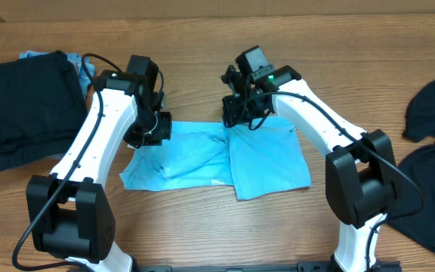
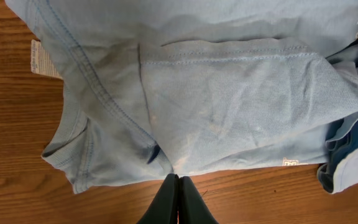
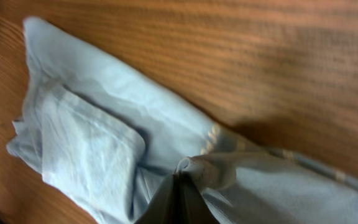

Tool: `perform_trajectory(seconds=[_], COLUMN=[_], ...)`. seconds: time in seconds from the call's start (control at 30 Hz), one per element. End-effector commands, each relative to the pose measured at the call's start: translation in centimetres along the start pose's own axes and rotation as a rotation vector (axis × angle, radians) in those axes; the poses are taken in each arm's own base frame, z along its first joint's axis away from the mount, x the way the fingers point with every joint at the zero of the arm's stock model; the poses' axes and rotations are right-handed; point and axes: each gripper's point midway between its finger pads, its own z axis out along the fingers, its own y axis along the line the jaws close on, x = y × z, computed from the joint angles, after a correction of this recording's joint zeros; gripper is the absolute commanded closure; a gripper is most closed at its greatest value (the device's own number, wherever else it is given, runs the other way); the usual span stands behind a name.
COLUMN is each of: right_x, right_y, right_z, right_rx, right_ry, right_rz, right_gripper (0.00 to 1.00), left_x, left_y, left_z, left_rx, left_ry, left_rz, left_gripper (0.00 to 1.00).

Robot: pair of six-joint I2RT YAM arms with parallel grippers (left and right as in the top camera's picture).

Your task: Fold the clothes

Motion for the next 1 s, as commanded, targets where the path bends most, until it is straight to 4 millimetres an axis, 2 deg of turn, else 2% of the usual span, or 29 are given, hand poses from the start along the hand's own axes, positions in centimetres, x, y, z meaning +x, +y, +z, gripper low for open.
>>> perform_trajectory(seconds=[0.0, 0.03, 0.07, 0.13, 0.17, 0.2, 0.23, 0.3, 0.37, 0.43, 0.5, 0.53, 0.63, 0.7, 0.77, 0.83, 0.97], right_x=[-1.8, -1.5, -1.3, -0.4, 0.3, 1.0, 1.7, 2.7, 2.9, 4.0, 5.8, 6.8, 9.5, 12.5, 14.5, 15.5, 17.1], right_y=[1.2, 1.1, 1.1, 0.7, -0.2, -1.5, -3.2, -5.4, -6.5, -6.9, -7.1, -7.0, -5.3, -3.9, -2.8, -2.5, -1.5], right_z=[-2.0, -1.9, -1.9, -1.9, -1.9, -2.0, -2.6, -4.8, -9.0, -13.2, -15.6, -15.7, -13.4, -10.3, -7.3, -4.7, -0.7], right_rx=[-0.029, -0.027, -0.025, -0.008, 0.041, 0.114, 0.196, 0.301, 0.375, 0.415, 0.423, 0.415, 0.308, 0.280, 0.277, 0.274, 0.247], right_ry=[-0.074, -0.064, -0.053, -0.017, 0.005, 0.029, 0.053, 0.063, 0.012, -0.026, -0.003, 0.030, 0.142, 0.249, 0.291, 0.289, 0.258], right_rz=[-0.042, -0.037, -0.032, -0.015, -0.002, 0.012, 0.041, 0.118, 0.183, 0.232, 0.273, 0.288, 0.306, 0.268, 0.197, 0.138, 0.034], right_gripper=[0.96, 0.92, 0.83, 0.76, 0.72, 0.73, 0.80, 0.81, 0.79, 0.72, 0.67, 0.66, 0.62, 0.60, 0.57, 0.51, 0.52], left_x=[-0.5, -0.6, -0.6, -0.5, -0.5, -0.5, -0.5, -0.4, -0.4, -0.4, -0.4, -0.4, -0.3, -0.3, -0.3, -0.3, -0.3], left_y=[-0.2, -0.3, -0.2, -0.2, -0.2, -0.2, -0.2, -0.2, -0.2, -0.2, -0.2, -0.2, -0.2, -0.2, -0.2, -0.2, -0.2], left_z=[-1.3, -1.3, -1.3, -1.3, -1.3, -1.3, -1.3, -1.3, -1.3, -1.3, -1.3, -1.3, -1.3, -1.3, -1.3, -1.3, -1.3], left_rx=[0.013, 0.013, 0.012, 0.012, 0.013, 0.012, 0.012, 0.012, 0.012, 0.011, 0.011, 0.011, 0.011, 0.011, 0.010, 0.011, 0.010], left_ry=[-0.043, -0.044, -0.044, -0.043, -0.042, -0.042, -0.040, -0.039, -0.039, -0.038, -0.036, -0.036, -0.035, -0.032, -0.032, -0.032, -0.032], left_rz=[0.018, 0.019, 0.019, 0.018, 0.018, 0.018, 0.018, 0.018, 0.018, 0.018, 0.018, 0.018, 0.018, 0.017, 0.017, 0.017, 0.017], left_gripper=[0.96, 0.96, 0.96, 0.96, 0.96, 0.96, 0.96, 0.96, 0.96, 0.96, 0.95, 0.95, 0.95, 0.95, 0.95, 0.95, 0.95])
